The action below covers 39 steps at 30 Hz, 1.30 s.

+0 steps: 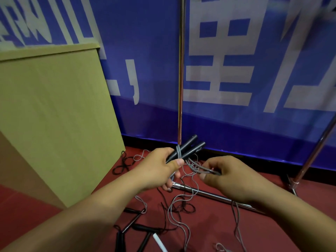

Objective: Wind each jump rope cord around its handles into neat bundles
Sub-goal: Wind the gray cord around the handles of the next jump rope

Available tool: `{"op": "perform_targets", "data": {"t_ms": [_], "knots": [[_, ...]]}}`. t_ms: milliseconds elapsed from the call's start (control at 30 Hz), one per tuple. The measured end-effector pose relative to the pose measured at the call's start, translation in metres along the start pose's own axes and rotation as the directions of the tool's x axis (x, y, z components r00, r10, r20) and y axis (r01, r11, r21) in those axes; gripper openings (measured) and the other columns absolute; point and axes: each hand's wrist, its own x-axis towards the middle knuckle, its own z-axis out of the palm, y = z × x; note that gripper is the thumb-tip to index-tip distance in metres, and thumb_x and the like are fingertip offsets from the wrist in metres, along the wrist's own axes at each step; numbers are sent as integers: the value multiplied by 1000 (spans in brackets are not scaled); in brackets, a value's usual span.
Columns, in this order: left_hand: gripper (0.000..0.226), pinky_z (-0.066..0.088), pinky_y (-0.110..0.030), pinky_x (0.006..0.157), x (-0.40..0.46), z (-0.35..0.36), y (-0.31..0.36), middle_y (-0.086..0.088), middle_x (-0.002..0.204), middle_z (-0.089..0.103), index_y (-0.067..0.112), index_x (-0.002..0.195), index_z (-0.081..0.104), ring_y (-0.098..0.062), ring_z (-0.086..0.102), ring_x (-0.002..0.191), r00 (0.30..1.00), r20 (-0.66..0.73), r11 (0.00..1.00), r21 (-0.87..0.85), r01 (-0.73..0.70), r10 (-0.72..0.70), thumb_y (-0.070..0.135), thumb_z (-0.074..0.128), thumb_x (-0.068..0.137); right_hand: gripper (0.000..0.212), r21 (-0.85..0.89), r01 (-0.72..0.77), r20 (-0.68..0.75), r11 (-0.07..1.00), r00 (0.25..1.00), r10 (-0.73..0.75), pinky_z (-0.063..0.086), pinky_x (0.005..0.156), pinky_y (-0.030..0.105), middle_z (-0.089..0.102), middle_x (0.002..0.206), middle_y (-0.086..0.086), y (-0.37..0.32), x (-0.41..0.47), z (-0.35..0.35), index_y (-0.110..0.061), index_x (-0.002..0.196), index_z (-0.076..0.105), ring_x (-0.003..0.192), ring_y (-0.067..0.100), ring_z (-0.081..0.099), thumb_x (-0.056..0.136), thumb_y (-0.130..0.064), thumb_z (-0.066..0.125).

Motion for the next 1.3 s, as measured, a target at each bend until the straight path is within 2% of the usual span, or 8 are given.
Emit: {"op": "perform_targets", "data": {"t_ms": [333, 433, 533, 667, 867, 1000, 1133, 1300], "knots": [[15, 41, -16, 43, 6, 4, -5, 1, 73, 67, 24, 116, 59, -9, 56, 43, 998, -22, 984, 169, -48, 52, 25, 54, 102, 37, -155, 183, -12, 971, 982, -187, 34, 54, 18, 51, 57, -18, -2, -4, 22, -30, 61, 46, 55, 1, 46, 95, -34, 60], [20, 45, -19, 47, 8, 9, -8, 1, 74, 67, 22, 120, 54, -11, 57, 43, 998, -41, 982, 188, -30, 38, 26, 56, 101, 34, -396, 303, 8, 867, 945, -326, 30, 59, 22, 41, 67, -17, -5, -11, 28, -37, 67, 33, 70, 7, 47, 98, -41, 49], [34, 48, -20, 53, 8, 13, -10, 3, 73, 66, 33, 131, 43, -9, 58, 44, 999, -22, 976, 216, -27, 32, 27, 56, 100, 19, -424, 353, -4, 834, 920, -391, 38, 66, 29, 40, 81, -15, -5, -14, 29, -36, 83, 38, 86, 16, 56, 100, -44, 42], [21, 42, -17, 47, 6, 9, -7, 3, 72, 65, 29, 122, 50, -11, 56, 45, 1000, 28, 984, 179, -14, 9, 26, 54, 102, 24, -466, 329, -65, 822, 913, -402, 49, 68, 39, 54, 103, -11, -3, -11, 22, -32, 104, 50, 88, 20, 62, 98, -49, 34], [13, 46, -22, 54, 0, 14, -2, 2, 74, 68, 26, 113, 49, -11, 59, 48, 980, 198, 969, 248, -20, -30, 29, 54, 101, 42, -572, 250, -140, 781, 908, -394, 49, 57, 41, 54, 89, -8, 6, -7, 17, -33, 100, 50, 69, 26, 61, 93, -59, 19], [17, 40, -16, 47, -2, 13, 6, 1, 71, 72, 13, 99, 57, -9, 57, 46, 967, 244, 974, 226, 20, -76, 28, 50, 104, 33, -575, 273, -182, 771, 877, -446, 49, 50, 41, 58, 86, -7, 6, -6, 18, -33, 100, 53, 62, 28, 61, 95, -54, 28], [19, 41, -15, 48, -7, 10, 10, 2, 72, 69, 18, 87, 52, -13, 60, 51, 952, 300, 983, 185, 8, -64, 25, 50, 104, 29, -612, 283, -209, 739, 843, -496, 47, 42, 40, 58, 79, -4, 2, -8, 19, -29, 97, 55, 54, 30, 58, 96, -49, 35], [14, 55, -28, 59, -8, 14, 6, 1, 77, 69, 25, 87, 52, -14, 68, 61, 947, 320, 969, 236, -71, -9, 24, 56, 101, 34, -641, 168, -216, 749, 897, -386, 48, 54, 38, 60, 80, -5, 2, -3, 17, -30, 97, 54, 68, 29, 62, 94, -54, 30]]}}
